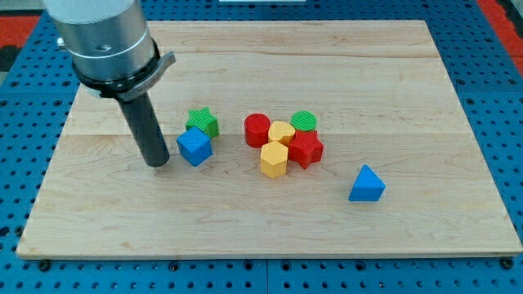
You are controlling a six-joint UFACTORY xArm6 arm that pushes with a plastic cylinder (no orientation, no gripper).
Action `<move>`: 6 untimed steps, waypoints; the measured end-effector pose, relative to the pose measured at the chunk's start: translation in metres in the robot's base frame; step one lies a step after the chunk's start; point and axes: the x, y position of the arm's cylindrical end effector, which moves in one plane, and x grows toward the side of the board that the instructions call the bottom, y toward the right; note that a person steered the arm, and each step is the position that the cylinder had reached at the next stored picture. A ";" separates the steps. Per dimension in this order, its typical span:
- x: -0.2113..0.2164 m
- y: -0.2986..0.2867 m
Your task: Push the cube into the red circle
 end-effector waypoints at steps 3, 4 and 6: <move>-0.009 0.003; -0.016 0.045; -0.006 0.073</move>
